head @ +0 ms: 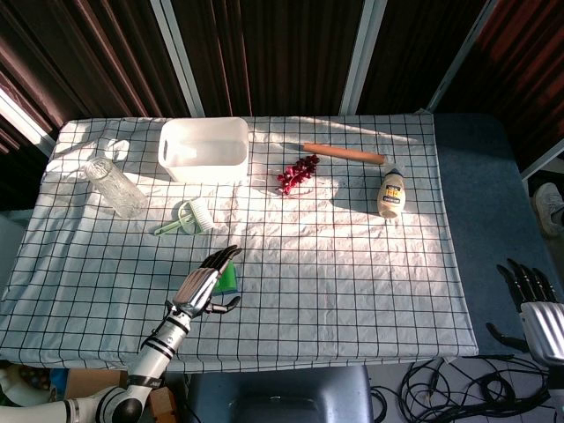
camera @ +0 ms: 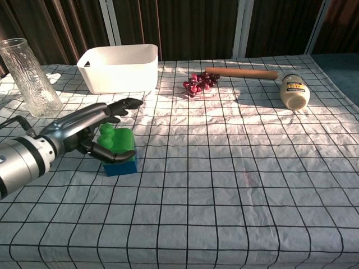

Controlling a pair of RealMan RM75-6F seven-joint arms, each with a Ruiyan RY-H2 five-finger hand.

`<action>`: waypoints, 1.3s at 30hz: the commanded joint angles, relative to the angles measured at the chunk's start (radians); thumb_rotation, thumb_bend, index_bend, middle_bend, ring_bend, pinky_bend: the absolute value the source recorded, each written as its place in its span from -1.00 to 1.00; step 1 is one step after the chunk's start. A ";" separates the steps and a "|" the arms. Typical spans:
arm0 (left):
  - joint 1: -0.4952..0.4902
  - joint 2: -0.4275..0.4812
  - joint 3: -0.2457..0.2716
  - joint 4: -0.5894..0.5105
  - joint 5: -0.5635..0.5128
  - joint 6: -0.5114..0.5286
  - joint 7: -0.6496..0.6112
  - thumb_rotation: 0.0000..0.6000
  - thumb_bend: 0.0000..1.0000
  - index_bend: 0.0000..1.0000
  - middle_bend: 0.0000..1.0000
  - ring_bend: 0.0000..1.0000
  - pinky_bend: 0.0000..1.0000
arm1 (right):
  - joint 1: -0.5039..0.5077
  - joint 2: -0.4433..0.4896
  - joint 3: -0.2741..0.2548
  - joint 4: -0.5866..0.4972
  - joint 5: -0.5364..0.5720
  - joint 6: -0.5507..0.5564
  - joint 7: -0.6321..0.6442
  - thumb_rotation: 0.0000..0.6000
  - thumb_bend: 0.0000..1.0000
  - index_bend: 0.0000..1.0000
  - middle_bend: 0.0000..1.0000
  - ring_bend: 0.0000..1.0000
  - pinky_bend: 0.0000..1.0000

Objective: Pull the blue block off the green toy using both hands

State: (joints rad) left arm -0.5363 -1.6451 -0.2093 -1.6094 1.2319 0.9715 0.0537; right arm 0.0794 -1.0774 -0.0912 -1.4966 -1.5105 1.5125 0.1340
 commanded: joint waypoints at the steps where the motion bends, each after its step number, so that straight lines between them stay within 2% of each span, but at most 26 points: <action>1: -0.010 -0.007 0.003 0.012 -0.016 -0.006 0.010 1.00 -0.34 -1.00 -1.00 -1.00 -0.84 | -0.004 0.003 0.002 0.002 -0.006 -0.004 0.002 1.00 -0.77 -1.00 -1.00 -1.00 -1.00; 11: -0.030 -0.031 0.008 0.072 -0.075 0.010 0.102 1.00 -0.34 -0.95 -0.93 -0.98 -0.76 | -0.015 0.012 0.008 0.005 -0.025 -0.009 0.021 1.00 -0.77 -1.00 -1.00 -1.00 -1.00; 13: -0.029 -0.041 0.010 0.085 -0.083 0.027 0.122 1.00 -0.34 -0.79 -0.78 -0.87 -0.60 | -0.015 0.012 0.010 0.006 -0.027 -0.013 0.022 1.00 -0.77 -1.00 -1.00 -1.00 -1.00; 17: -0.029 -0.059 0.013 0.096 -0.113 0.050 0.165 1.00 -0.34 -0.62 -0.61 -0.65 -0.34 | -0.014 0.014 0.013 0.007 -0.033 -0.027 0.017 1.00 -0.77 -1.00 -1.00 -1.00 -1.00; 22: -0.021 -0.069 0.013 0.100 -0.122 0.095 0.194 1.00 -0.24 -0.41 -0.37 -0.16 0.22 | -0.022 0.018 0.020 0.008 -0.038 -0.024 0.034 1.00 -0.77 -1.00 -1.00 -1.00 -1.00; 27: -0.011 -0.068 0.017 0.094 -0.098 0.129 0.176 1.00 -0.06 -0.11 -0.05 0.12 0.49 | -0.024 0.020 0.024 0.010 -0.043 -0.033 0.038 1.00 -0.77 -1.00 -1.00 -1.00 -1.00; 32: 0.011 -0.035 0.026 0.048 -0.023 0.192 0.142 1.00 0.07 0.00 0.09 0.25 0.64 | -0.023 0.017 0.028 0.011 -0.059 -0.032 0.050 1.00 -0.77 -1.00 -1.00 -1.00 -1.00; 36: 0.044 0.024 0.038 -0.033 0.069 0.266 0.077 1.00 0.13 0.03 0.12 0.29 0.70 | 0.014 0.023 0.025 0.008 -0.140 -0.034 0.161 1.00 -0.77 -1.00 -1.00 -1.00 -1.00; 39: 0.063 0.068 0.043 -0.096 0.116 0.298 0.027 1.00 0.13 0.04 0.13 0.30 0.71 | 0.090 0.054 0.025 -0.028 -0.226 -0.068 0.331 1.00 -0.77 -1.00 -1.00 -1.00 -1.00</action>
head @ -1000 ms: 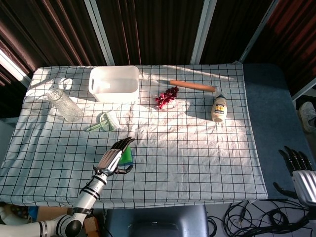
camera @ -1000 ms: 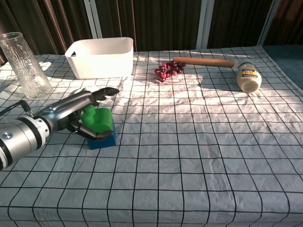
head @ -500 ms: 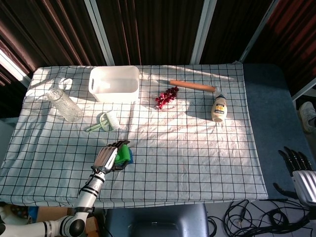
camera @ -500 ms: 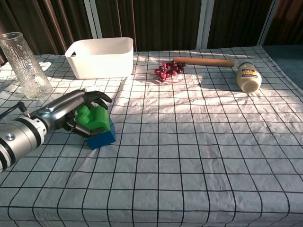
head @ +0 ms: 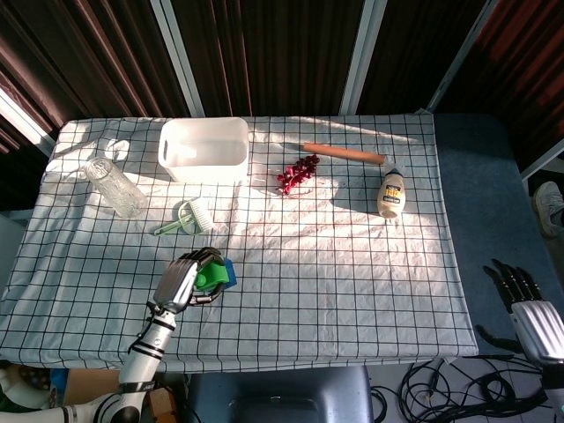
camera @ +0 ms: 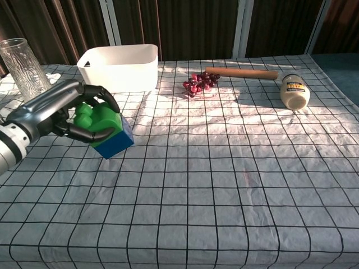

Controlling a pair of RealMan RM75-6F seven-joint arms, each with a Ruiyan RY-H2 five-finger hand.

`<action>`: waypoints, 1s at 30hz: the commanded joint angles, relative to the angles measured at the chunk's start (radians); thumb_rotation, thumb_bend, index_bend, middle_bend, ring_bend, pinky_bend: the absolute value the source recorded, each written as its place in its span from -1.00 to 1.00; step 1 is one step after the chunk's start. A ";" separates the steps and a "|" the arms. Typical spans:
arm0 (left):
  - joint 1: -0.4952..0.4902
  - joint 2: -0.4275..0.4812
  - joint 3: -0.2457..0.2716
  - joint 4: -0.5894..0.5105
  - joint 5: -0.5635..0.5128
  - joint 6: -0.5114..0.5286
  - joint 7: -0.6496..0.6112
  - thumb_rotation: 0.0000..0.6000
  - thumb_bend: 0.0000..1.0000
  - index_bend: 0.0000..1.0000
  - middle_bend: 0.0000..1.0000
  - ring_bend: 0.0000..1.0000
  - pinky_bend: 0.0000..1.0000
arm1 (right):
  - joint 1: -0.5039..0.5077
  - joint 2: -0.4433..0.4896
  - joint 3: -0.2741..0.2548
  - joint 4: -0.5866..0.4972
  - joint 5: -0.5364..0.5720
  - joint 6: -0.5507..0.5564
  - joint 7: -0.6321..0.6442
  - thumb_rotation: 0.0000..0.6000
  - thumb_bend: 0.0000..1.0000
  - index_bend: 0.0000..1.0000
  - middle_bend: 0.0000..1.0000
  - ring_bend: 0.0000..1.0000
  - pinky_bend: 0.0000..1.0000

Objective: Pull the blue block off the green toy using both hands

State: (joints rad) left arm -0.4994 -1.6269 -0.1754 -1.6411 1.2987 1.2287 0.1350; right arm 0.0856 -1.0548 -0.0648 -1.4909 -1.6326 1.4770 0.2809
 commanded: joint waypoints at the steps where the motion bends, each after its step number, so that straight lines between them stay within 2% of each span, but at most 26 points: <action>1: 0.030 0.063 0.012 -0.085 0.059 0.045 -0.068 1.00 0.14 0.04 0.14 0.31 0.72 | 0.114 0.045 0.001 -0.052 -0.123 -0.051 0.244 1.00 -0.77 -1.00 -1.00 -1.00 -1.00; 4: 0.043 0.100 0.026 -0.141 0.097 0.058 -0.099 1.00 0.14 0.04 0.14 0.31 0.72 | 0.234 0.095 0.030 -0.137 -0.134 -0.156 0.447 1.00 -0.77 -1.00 -1.00 -1.00 -0.99; 6: 0.049 0.110 0.035 -0.165 0.124 0.074 -0.093 1.00 0.14 0.04 0.14 0.31 0.72 | 0.330 0.121 0.063 -0.207 -0.103 -0.270 0.558 1.00 -0.77 -1.00 -1.00 -1.00 -0.97; 9: 0.054 0.097 0.041 -0.175 0.154 0.103 -0.050 1.00 0.14 0.05 0.15 0.32 0.73 | 0.478 0.157 0.105 -0.298 -0.059 -0.472 0.670 1.00 -0.77 -1.00 -1.00 -1.00 -0.98; 11: 0.055 0.090 0.046 -0.178 0.163 0.107 -0.041 1.00 0.14 0.05 0.15 0.32 0.74 | 0.557 0.161 0.134 -0.335 -0.033 -0.575 0.677 1.00 -0.77 -1.00 -1.00 -1.00 -0.99; 14: 0.057 0.087 0.052 -0.184 0.165 0.103 -0.036 1.00 0.14 0.05 0.15 0.32 0.74 | 0.655 0.130 0.183 -0.397 0.035 -0.703 0.617 1.00 -0.77 -1.00 -1.00 -1.00 -1.00; 16: 0.059 0.084 0.054 -0.183 0.171 0.108 -0.036 1.00 0.14 0.05 0.15 0.32 0.74 | 0.712 0.096 0.213 -0.426 0.099 -0.777 0.531 1.00 -0.77 -1.00 -1.00 -1.00 -1.00; 20: 0.061 0.082 0.053 -0.185 0.179 0.112 -0.045 1.00 0.14 0.05 0.15 0.32 0.74 | 0.793 0.017 0.261 -0.442 0.255 -0.853 0.361 1.00 -0.77 -1.00 -1.00 -1.00 -1.00; 23: 0.064 0.078 0.055 -0.186 0.192 0.123 -0.043 1.00 0.14 0.05 0.15 0.32 0.74 | 0.848 -0.047 0.281 -0.452 0.397 -0.866 0.226 1.00 -0.77 -1.00 -1.00 -1.00 -1.00; 30: 0.073 0.074 0.075 -0.204 0.230 0.136 -0.035 1.00 0.14 0.06 0.15 0.32 0.74 | 0.941 -0.166 0.261 -0.463 0.665 -0.804 -0.036 1.00 -0.77 -1.00 -1.00 -1.00 -1.00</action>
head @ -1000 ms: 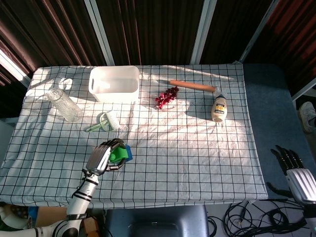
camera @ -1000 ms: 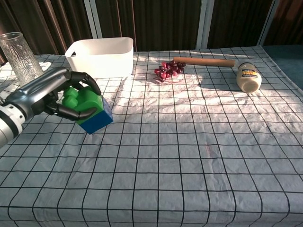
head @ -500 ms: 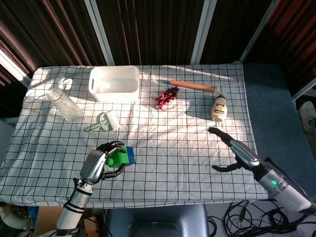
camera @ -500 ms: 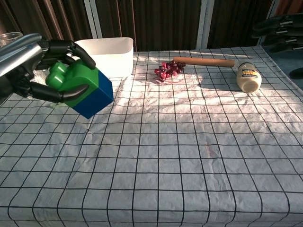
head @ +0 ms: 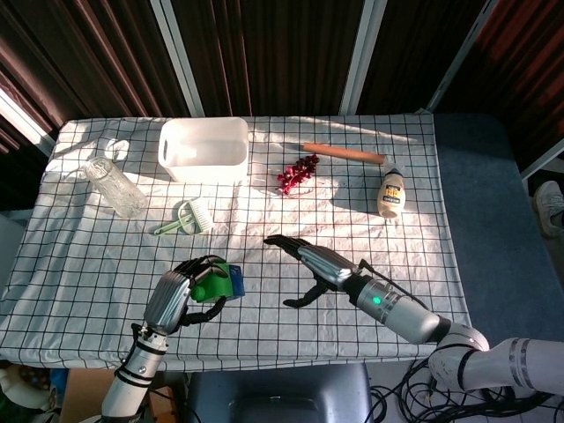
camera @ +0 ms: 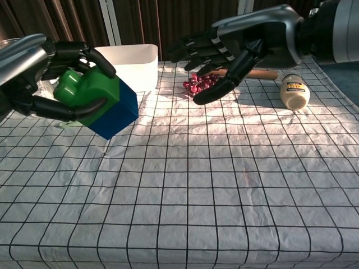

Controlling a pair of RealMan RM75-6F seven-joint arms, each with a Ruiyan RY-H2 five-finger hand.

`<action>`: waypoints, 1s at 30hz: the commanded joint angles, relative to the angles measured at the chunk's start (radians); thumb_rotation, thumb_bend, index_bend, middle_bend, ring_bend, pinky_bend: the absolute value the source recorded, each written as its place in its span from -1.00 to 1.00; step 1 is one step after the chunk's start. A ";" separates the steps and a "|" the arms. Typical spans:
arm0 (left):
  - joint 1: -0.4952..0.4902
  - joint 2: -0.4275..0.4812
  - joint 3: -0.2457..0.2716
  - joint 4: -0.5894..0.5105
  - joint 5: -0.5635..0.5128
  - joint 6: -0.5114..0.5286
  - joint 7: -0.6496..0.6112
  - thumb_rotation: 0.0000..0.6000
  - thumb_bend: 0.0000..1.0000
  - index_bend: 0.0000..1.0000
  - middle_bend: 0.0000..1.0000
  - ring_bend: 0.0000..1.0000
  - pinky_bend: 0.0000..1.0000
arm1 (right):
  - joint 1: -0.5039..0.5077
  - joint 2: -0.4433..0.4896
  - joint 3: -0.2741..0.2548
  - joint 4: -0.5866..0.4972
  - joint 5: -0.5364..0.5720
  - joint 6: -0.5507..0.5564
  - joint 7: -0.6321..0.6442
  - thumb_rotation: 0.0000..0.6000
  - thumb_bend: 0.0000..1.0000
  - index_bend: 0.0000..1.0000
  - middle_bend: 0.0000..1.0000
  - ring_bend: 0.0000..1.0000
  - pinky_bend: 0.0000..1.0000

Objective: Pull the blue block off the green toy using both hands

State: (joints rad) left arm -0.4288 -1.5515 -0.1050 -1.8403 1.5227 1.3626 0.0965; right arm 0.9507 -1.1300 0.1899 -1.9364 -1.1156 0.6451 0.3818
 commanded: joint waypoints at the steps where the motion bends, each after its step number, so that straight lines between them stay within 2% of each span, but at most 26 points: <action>1: 0.003 -0.003 0.007 -0.010 0.010 0.003 0.007 1.00 0.14 0.06 0.15 0.32 0.74 | 0.087 -0.110 0.007 -0.019 0.184 0.043 -0.162 1.00 -0.77 -1.00 -1.00 -1.00 -1.00; 6: 0.003 -0.008 0.012 -0.028 0.019 -0.001 0.018 1.00 0.13 0.06 0.15 0.32 0.74 | 0.116 -0.162 0.016 -0.022 0.274 0.083 -0.222 1.00 -0.77 -1.00 -1.00 -1.00 -1.00; 12: -0.001 -0.015 0.006 -0.041 0.013 -0.011 0.032 1.00 0.14 0.06 0.15 0.32 0.74 | 0.127 -0.226 0.028 -0.001 0.316 0.122 -0.261 1.00 -0.77 -0.98 -0.93 -1.00 -1.00; 17: 0.002 -0.009 0.004 -0.048 0.014 -0.009 0.030 1.00 0.13 0.06 0.15 0.32 0.74 | 0.128 -0.256 0.026 0.014 0.338 0.140 -0.290 1.00 -0.71 -0.73 -0.74 -1.00 -1.00; 21: 0.004 -0.001 0.006 -0.054 0.018 -0.009 0.025 1.00 0.13 0.06 0.15 0.32 0.74 | 0.122 -0.273 0.032 0.023 0.342 0.151 -0.300 1.00 -0.67 -0.63 -0.68 -0.94 -0.98; 23: 0.005 0.001 0.008 -0.056 0.022 -0.008 0.024 1.00 0.13 0.06 0.15 0.32 0.74 | 0.119 -0.280 0.036 0.027 0.341 0.160 -0.305 1.00 -0.63 -0.55 -0.61 -0.86 -0.93; 27: 0.008 0.005 0.010 -0.063 0.027 -0.006 0.019 1.00 0.13 0.06 0.15 0.32 0.74 | 0.111 -0.293 0.043 0.028 0.344 0.175 -0.316 1.00 -0.53 -0.19 -0.33 -0.48 -0.78; 30: 0.008 0.006 0.011 -0.066 0.029 -0.009 0.017 1.00 0.13 0.06 0.15 0.32 0.74 | 0.107 -0.305 0.049 0.032 0.343 0.182 -0.322 1.00 -0.48 0.00 -0.20 -0.38 -0.73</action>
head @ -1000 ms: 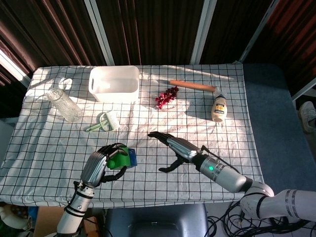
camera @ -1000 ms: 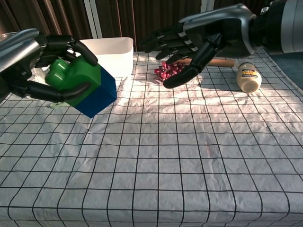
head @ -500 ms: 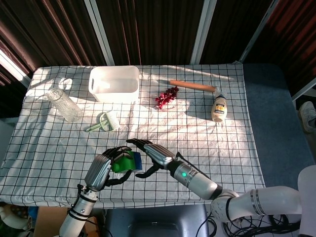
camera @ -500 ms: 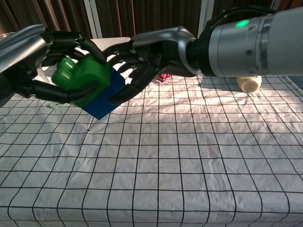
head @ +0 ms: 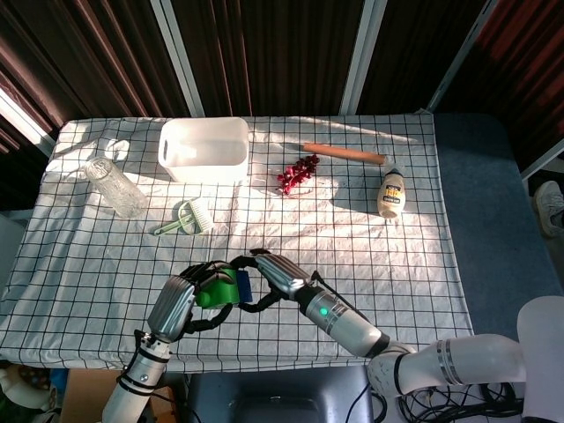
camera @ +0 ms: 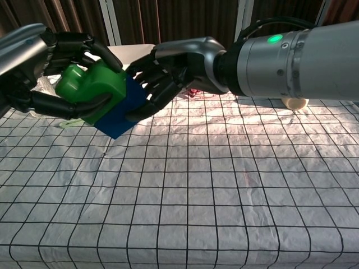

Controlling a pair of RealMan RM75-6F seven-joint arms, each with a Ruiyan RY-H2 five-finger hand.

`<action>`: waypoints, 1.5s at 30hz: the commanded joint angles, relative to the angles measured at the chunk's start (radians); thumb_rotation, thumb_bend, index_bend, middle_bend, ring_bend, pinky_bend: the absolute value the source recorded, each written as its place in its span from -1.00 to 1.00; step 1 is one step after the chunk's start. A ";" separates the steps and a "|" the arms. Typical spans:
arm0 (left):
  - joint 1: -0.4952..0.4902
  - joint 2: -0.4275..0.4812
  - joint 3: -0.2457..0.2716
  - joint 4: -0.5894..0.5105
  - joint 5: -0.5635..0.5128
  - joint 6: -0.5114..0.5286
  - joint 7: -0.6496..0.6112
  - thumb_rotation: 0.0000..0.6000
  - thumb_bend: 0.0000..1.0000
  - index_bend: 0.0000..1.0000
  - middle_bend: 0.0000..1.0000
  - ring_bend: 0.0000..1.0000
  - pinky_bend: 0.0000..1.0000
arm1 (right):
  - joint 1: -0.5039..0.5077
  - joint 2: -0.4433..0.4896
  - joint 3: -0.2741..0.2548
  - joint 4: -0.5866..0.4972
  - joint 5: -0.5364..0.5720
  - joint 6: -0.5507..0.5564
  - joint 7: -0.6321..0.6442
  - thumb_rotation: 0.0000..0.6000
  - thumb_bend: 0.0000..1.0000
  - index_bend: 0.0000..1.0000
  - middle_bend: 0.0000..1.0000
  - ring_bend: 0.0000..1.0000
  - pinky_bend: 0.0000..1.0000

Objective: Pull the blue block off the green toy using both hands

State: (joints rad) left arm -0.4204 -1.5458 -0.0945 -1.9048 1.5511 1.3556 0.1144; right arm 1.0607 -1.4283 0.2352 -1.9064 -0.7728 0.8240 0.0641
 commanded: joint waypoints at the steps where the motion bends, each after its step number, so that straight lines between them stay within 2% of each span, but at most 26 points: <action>1: 0.000 0.001 0.000 -0.002 0.000 -0.002 -0.002 1.00 0.13 0.06 0.15 0.32 0.74 | -0.004 -0.010 0.005 0.003 -0.002 0.004 -0.005 1.00 -0.46 0.07 -0.15 -0.33 -0.71; 6: 0.001 0.008 -0.006 -0.006 0.004 0.002 -0.011 1.00 0.14 0.06 0.15 0.32 0.74 | -0.013 -0.015 0.005 0.007 -0.013 0.008 -0.021 1.00 -0.40 0.34 0.04 -0.17 -0.64; 12: 0.006 0.035 -0.027 -0.019 -0.008 0.014 -0.029 1.00 0.14 0.06 0.15 0.32 0.74 | -0.037 0.007 0.006 0.007 -0.025 0.020 -0.026 1.00 -0.39 0.51 0.16 -0.11 -0.61; 20: 0.016 0.079 -0.044 -0.033 0.003 0.040 -0.041 1.00 0.13 0.07 0.15 0.32 0.74 | -0.079 0.074 -0.008 0.036 -0.031 0.010 -0.027 1.00 -0.38 0.53 0.17 -0.11 -0.61; 25: 0.025 0.106 -0.047 -0.012 -0.032 0.033 -0.060 1.00 0.13 0.06 0.15 0.32 0.74 | -0.104 0.102 -0.057 0.108 -0.030 0.025 -0.087 1.00 -0.38 0.51 0.17 -0.11 -0.60; 29: 0.025 0.105 -0.043 0.073 -0.113 -0.018 -0.110 1.00 0.13 0.05 0.14 0.30 0.68 | -0.135 0.091 -0.109 0.198 -0.030 0.053 -0.140 1.00 -0.38 0.49 0.17 -0.11 -0.60; 35: -0.008 0.046 -0.036 0.282 -0.242 -0.166 -0.180 1.00 0.11 0.02 0.11 0.06 0.21 | -0.177 0.043 -0.150 0.354 -0.035 0.032 -0.152 1.00 -0.38 0.36 0.17 -0.19 -0.60; 40: -0.029 -0.008 -0.027 0.394 -0.266 -0.241 -0.234 1.00 0.05 -0.09 -0.05 -0.32 -0.32 | -0.188 0.022 -0.176 0.419 -0.071 0.039 -0.218 1.00 -0.39 0.17 0.13 -0.34 -0.62; 42: -0.035 -0.026 -0.024 0.426 -0.270 -0.265 -0.257 1.00 0.03 -0.20 -0.21 -0.50 -0.52 | -0.194 0.018 -0.180 0.431 -0.088 0.054 -0.241 1.00 -0.39 0.10 0.08 -0.39 -0.63; 45: -0.050 -0.030 -0.011 0.454 -0.278 -0.318 -0.269 1.00 -0.05 -0.52 -0.61 -0.87 -0.76 | -0.195 0.024 -0.191 0.436 -0.077 0.039 -0.289 1.00 -0.39 -0.10 -0.06 -0.50 -0.68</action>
State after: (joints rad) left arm -0.4568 -1.5640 -0.1152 -1.4723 1.2840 1.0682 -0.1397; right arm 0.8686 -1.4053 0.0539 -1.4759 -0.8559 0.8728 -0.2020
